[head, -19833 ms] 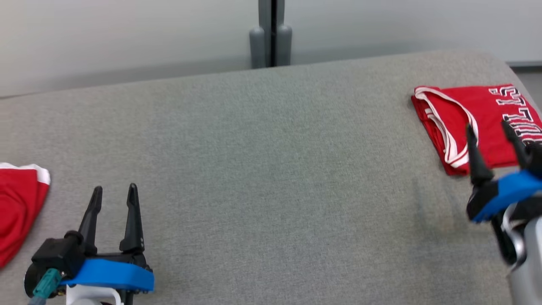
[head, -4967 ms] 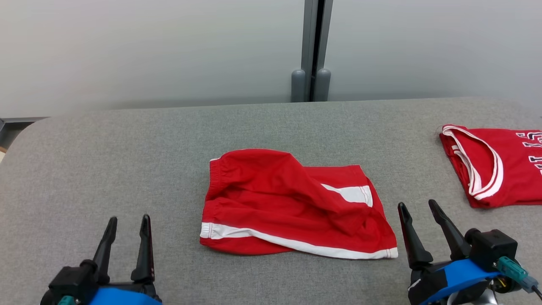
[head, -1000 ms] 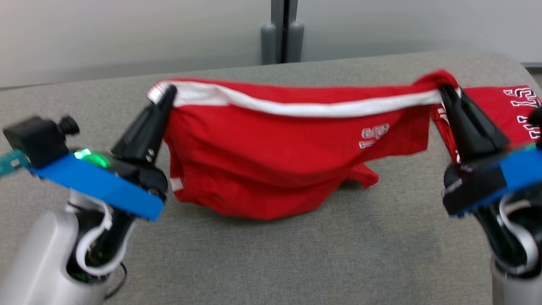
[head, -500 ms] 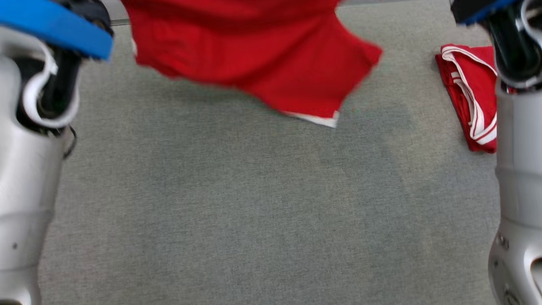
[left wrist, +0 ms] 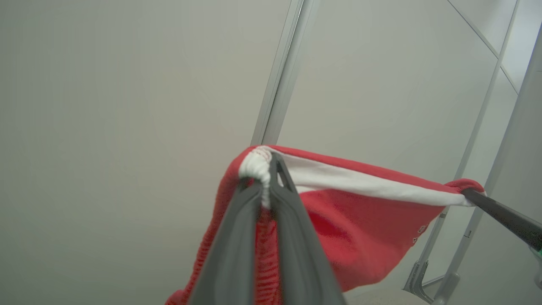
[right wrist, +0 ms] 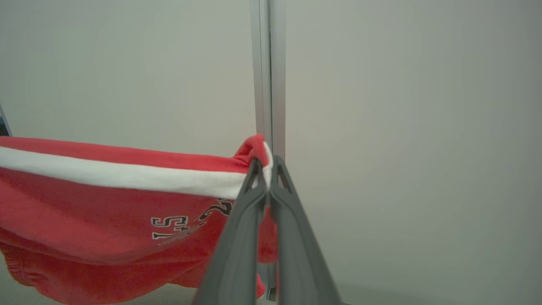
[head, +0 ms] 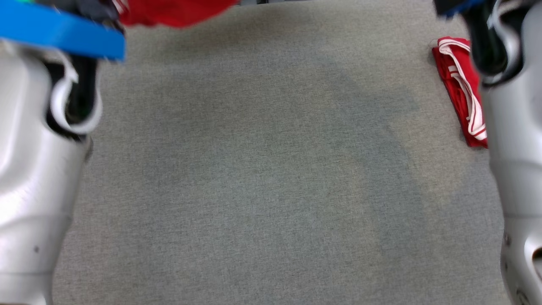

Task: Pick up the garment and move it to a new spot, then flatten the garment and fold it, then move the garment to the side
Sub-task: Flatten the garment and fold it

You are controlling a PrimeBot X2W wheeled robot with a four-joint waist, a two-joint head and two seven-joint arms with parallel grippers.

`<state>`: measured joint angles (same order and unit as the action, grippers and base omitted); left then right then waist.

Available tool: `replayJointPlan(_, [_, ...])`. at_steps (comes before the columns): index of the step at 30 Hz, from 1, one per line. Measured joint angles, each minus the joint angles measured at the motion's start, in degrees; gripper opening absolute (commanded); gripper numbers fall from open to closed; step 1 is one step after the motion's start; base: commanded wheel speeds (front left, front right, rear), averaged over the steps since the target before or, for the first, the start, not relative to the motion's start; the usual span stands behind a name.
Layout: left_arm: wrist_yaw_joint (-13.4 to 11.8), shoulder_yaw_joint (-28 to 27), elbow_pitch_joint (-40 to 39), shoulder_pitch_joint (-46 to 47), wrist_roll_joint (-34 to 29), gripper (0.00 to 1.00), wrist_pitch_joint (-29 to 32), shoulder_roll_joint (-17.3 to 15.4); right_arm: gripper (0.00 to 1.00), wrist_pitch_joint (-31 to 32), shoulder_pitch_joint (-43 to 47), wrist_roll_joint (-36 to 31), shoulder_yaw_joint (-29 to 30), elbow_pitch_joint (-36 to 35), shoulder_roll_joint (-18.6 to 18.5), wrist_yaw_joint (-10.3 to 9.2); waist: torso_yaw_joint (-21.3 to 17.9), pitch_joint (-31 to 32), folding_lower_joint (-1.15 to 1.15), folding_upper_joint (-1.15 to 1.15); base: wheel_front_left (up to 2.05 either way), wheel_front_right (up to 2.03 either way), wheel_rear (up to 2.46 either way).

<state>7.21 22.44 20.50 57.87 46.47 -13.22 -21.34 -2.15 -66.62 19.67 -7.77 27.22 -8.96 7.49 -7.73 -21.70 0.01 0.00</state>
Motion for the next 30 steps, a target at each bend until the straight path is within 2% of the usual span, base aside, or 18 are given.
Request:
replayJointPlan(6, [0.0, 3.7, 0.3, -14.5, 3.9, 0.00, -1.5, 0.7, 0.00, 5.4, 13.8, 1.4, -3.5, 3.5, -2.8, 0.01, 0.8, 0.5, 0.00, 0.00, 0.00, 0.00, 0.00])
replayJointPlan(10, [0.2, 6.2, -0.2, -24.8, 5.0, 0.00, -1.6, 1.2, 0.00, 13.7, 23.0, 4.1, -3.4, 3.4, -4.7, 0.03, 1.5, 1.7, 0.00, 0.00, 0.00, 0.00, 0.00])
replayJointPlan(12, [0.2, 7.2, -1.4, -29.4, 4.9, 0.00, -1.6, 1.0, 0.00, 17.6, 28.0, 5.1, -2.6, 0.8, -5.7, 0.07, 1.9, 2.7, -0.01, 0.00, 0.00, 0.00, 0.00])
replayJointPlan(15, [0.4, 9.0, -3.5, -35.8, 4.7, 0.00, -1.6, 0.2, 0.00, 23.3, 35.6, 5.2, 0.7, -5.4, -7.6, 0.10, 2.5, 4.4, -0.01, 0.00, 0.00, 0.00, 0.00])
replayJointPlan(18, [0.4, 10.8, -6.1, -41.2, 3.9, 0.00, -1.6, -1.3, 0.00, 29.6, 44.7, 4.5, 5.3, -14.0, -7.1, 0.11, 3.0, 6.3, -0.02, 0.00, 0.00, 0.00, 0.00])
replayJointPlan(20, [0.3, 11.7, -8.0, -44.5, 3.6, 0.00, -1.6, -2.3, 0.00, 34.0, 50.9, 3.8, 8.6, -20.5, -5.6, 0.11, 3.4, 7.6, -0.02, 0.00, 0.00, 0.00, 0.00])
replayJointPlan(23, [-1.2, 12.9, -11.6, -49.3, 3.2, 0.00, -0.5, -4.4, 0.00, 41.7, 59.6, 1.9, 12.7, -30.4, -3.0, 0.10, 4.0, 9.3, -0.02, 0.00, 0.00, 0.00, 0.00])
replayJointPlan(28, [-4.7, 14.6, -21.0, -57.1, 3.5, 0.00, 3.6, -8.5, 0.00, 54.4, 72.0, -1.3, 17.7, -45.2, 1.8, 0.07, 4.8, 10.6, -0.02, 0.00, 0.00, 0.00, 0.00])
replayJointPlan(30, [-6.3, 15.1, -26.9, -60.5, 4.1, 0.00, 6.2, -11.4, 0.00, 60.9, 77.6, -2.5, 20.1, -52.6, 3.3, 0.08, 5.4, 10.7, -0.02, 0.00, 0.00, 0.00, 0.00])
